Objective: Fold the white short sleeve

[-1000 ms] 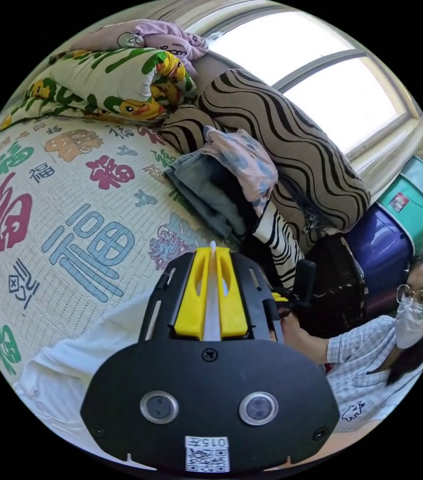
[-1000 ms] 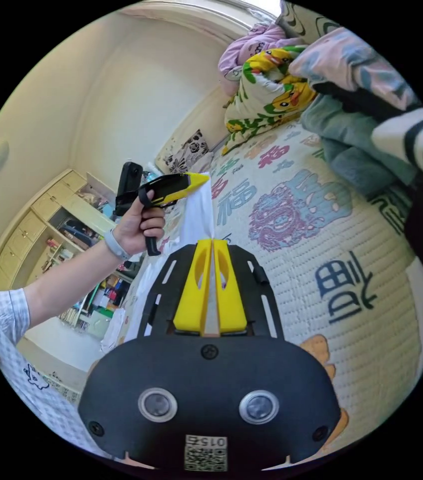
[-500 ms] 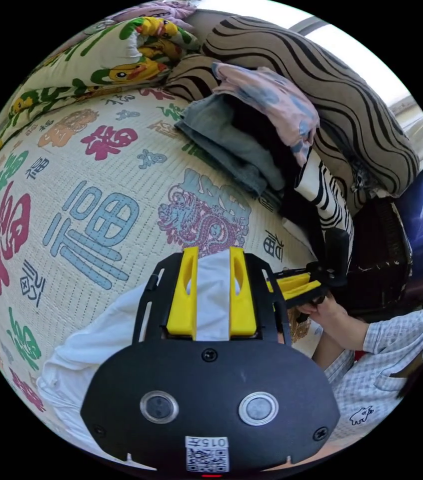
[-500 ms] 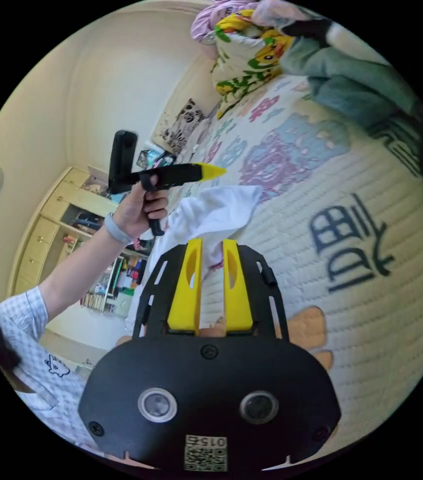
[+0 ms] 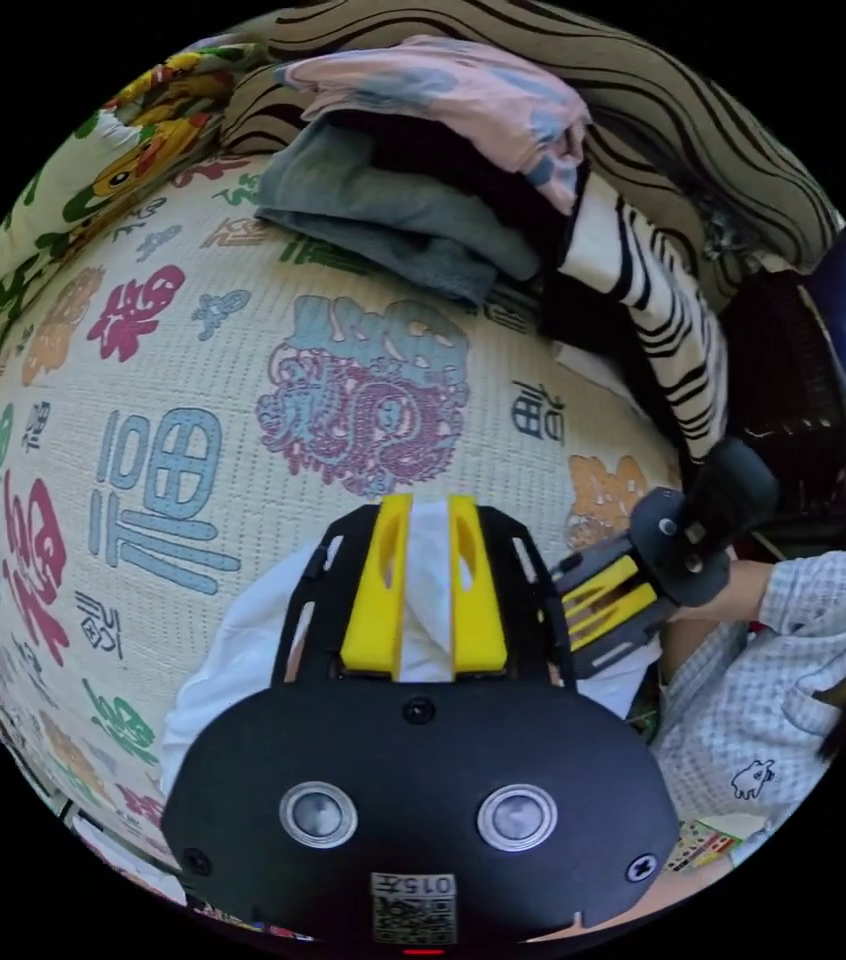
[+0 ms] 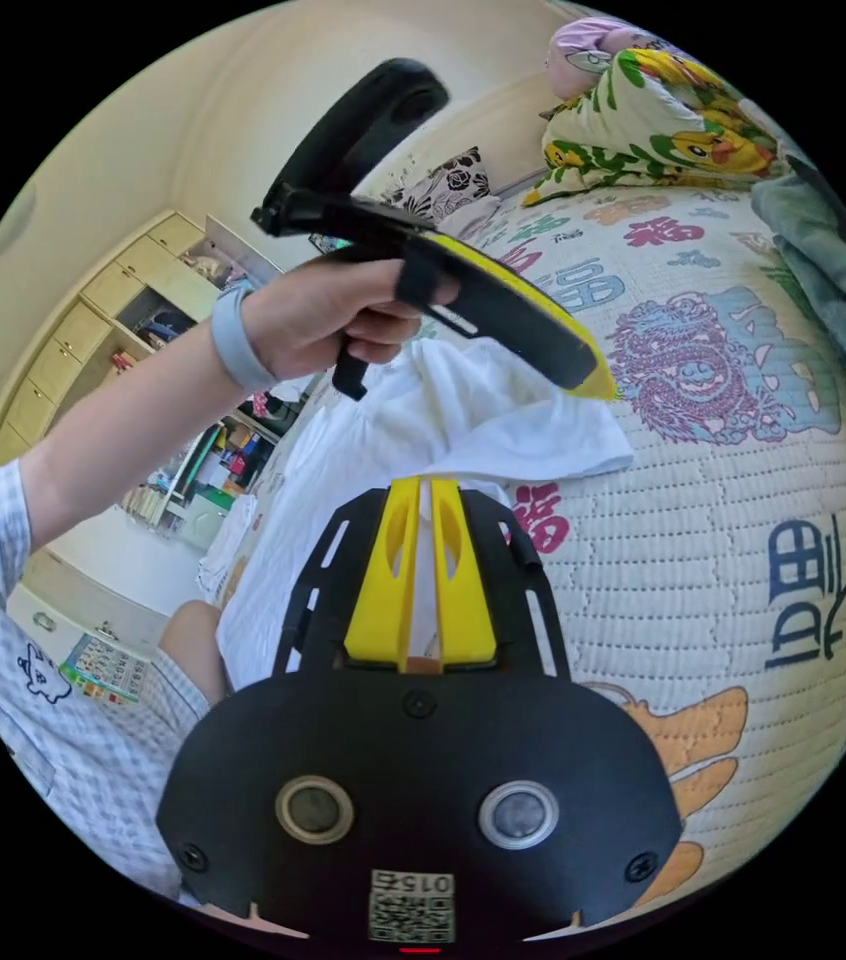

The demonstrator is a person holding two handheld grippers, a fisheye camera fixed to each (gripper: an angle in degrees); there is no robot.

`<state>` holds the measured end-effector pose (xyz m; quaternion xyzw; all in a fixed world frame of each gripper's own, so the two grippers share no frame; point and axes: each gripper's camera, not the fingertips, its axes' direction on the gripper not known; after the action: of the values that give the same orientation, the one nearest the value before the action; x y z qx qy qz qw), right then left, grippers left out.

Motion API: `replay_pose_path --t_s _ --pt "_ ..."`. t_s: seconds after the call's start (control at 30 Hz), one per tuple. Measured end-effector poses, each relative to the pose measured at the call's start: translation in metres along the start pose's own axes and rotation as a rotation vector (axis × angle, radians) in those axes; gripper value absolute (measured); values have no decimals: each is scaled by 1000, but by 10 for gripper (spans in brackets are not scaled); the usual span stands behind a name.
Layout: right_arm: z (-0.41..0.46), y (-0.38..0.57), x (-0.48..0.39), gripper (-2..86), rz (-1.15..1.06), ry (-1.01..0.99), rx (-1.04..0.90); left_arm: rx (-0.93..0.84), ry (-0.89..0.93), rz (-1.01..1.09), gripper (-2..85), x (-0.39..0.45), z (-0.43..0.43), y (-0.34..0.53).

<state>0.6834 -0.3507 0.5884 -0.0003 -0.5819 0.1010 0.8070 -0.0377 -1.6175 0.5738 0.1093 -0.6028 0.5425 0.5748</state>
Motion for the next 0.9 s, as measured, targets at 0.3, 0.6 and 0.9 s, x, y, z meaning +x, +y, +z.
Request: replay_pose_path --t_s 0.3,0.6,0.9 --pt "-5 -2 7 -2 -8 29 1 -2 -174 6 15 2 19 -1" --pt "-7 -22 5 15 -206 -122 -169 390 9 -269 0 -69 -61 132" --pt "-18 -30 30 78 68 0 16 489 95 -347 0 -90 -66 181"
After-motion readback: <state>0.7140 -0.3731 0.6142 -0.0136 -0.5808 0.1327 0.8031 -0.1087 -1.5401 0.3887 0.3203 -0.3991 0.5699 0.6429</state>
